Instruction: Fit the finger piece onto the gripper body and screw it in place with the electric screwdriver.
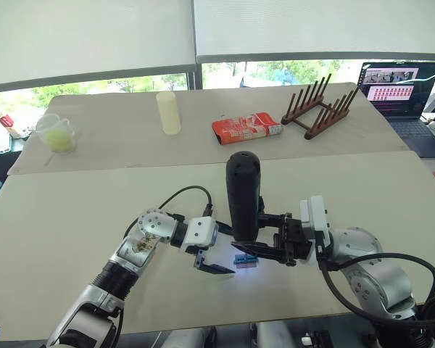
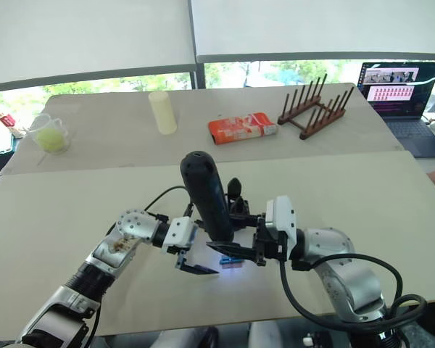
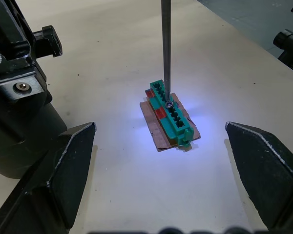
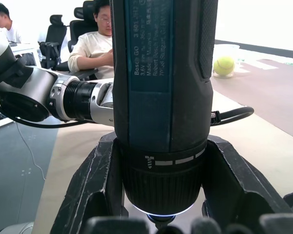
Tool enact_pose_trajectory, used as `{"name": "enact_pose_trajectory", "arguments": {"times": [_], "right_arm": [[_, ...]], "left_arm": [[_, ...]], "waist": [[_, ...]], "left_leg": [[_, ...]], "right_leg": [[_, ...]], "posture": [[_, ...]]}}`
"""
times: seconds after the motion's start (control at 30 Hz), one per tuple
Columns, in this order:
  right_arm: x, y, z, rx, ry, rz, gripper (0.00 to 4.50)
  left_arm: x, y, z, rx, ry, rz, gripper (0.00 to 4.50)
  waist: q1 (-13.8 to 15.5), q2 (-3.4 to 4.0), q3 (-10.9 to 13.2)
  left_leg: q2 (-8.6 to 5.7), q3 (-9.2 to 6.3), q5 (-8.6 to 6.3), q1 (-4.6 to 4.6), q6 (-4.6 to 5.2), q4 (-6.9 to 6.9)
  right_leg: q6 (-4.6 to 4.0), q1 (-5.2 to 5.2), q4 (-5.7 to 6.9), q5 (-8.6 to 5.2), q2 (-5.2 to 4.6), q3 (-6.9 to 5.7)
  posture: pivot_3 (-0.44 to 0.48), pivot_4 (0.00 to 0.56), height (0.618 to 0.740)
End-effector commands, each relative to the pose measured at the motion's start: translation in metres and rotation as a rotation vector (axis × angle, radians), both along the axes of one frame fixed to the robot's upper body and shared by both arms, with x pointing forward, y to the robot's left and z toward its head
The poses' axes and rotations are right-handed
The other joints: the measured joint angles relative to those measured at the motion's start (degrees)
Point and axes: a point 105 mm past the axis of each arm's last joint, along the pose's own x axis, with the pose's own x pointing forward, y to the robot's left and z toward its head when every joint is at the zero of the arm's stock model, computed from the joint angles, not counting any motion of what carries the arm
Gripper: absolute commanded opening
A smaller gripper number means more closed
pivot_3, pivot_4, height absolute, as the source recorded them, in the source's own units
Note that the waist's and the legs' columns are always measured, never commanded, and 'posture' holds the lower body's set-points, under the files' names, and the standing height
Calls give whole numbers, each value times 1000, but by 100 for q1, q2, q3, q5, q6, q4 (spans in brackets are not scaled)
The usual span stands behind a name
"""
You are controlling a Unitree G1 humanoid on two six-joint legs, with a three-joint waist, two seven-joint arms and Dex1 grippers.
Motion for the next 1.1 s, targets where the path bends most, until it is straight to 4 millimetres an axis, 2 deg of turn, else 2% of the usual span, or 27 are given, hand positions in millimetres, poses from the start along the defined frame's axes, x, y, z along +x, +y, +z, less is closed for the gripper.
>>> {"name": "enact_pose_trajectory", "arguments": {"times": [0.03,1.1], "right_arm": [[-8,4,15,38,-69,39,1900],[-6,3,13,27,-61,30,1900]], "left_arm": [[0,-3,5,-6,-22,-15,4500],[1,-2,4,-3,-23,-8,4500]], "waist": [[0,0,0],[1,0,0]], "left_leg": [[0,0,0,0,0,0],[0,0,0,0,0,0]], "right_leg": [[0,0,0,0,0,0],[0,0,0,0,0,0]], "posture": [[0,150,740],[0,150,740]]}}
